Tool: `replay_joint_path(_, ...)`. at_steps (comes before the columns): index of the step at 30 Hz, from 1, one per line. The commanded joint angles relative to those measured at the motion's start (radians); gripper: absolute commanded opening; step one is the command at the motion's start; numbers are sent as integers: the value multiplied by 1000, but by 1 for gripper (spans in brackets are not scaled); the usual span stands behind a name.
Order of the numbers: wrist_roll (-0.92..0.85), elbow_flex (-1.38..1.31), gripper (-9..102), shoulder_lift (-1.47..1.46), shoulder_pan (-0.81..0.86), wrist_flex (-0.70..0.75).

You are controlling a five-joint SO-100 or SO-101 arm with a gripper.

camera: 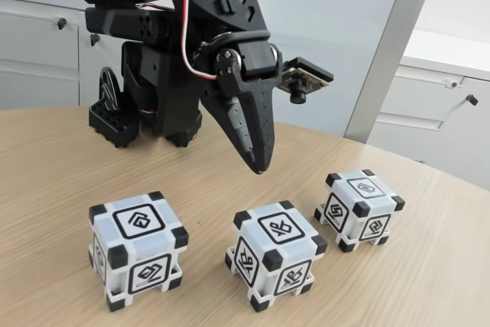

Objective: Stack cubes from left to right.

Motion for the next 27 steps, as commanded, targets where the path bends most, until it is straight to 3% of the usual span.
replay_joint_path(1, -3, -3, 0, 60, 6, -3)
replay_joint_path(9, -11, -18, 0, 54, 6, -6)
replay_joint_path(16, 14, -89, 14, 28, 8, -15)
replay_joint_path(24, 35, -396, 22, -262, 6, -3)
replay_joint_path(27, -31, -499, 24, -399, -2, -3)
